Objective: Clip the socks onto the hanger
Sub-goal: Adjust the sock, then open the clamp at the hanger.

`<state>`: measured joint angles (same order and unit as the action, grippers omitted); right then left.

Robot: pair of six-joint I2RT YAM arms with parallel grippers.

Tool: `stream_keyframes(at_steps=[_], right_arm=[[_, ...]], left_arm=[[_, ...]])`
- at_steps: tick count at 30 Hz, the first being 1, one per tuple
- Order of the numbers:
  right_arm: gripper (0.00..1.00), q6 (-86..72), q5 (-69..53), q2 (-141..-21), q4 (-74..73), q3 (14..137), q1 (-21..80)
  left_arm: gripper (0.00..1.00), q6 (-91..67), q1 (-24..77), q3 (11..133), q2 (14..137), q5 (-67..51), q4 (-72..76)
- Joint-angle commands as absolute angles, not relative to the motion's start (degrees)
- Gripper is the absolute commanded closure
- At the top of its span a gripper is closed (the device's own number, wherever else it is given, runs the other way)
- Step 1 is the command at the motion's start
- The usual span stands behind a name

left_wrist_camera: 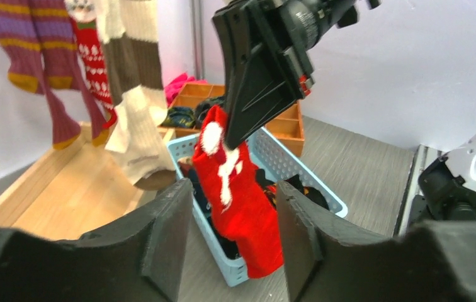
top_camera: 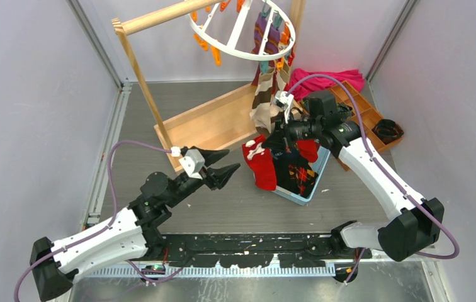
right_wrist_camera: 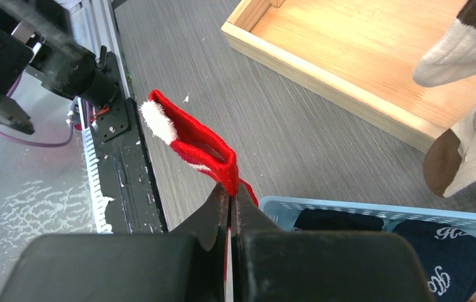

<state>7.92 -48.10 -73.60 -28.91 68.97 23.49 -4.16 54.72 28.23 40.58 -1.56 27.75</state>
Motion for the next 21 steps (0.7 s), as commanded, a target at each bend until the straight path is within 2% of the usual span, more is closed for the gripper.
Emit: stream_keyframes(at_steps=[1, 4, 11, 15, 21], right_arm=[[0.99, 11.86, -50.40, -71.79, -30.95, 72.14, 23.33], [0.99, 14.30, -50.86, -71.81, -33.19, 72.97, 23.34], [0.99, 15.39, -50.42, -71.40, -34.01, 73.02, 23.34], [0.99, 15.51, -50.19, -71.52, -33.93, 72.80, 23.38], [0.99, 15.41, -50.27, -71.46, -34.01, 72.84, 23.38]], left_arm=[[0.41, -5.25, 51.93, 31.88, 40.09, 3.62, 19.42], [0.27, -10.67, 44.18, 36.01, 42.52, -3.18, 15.37], [0.21, -27.31, 25.40, 43.46, 51.35, -19.21, 25.96], [0.21, -28.85, 24.43, 49.13, 56.35, -18.30, 29.59], [0.24, -29.05, 24.27, 55.46, 62.83, -10.50, 32.60]])
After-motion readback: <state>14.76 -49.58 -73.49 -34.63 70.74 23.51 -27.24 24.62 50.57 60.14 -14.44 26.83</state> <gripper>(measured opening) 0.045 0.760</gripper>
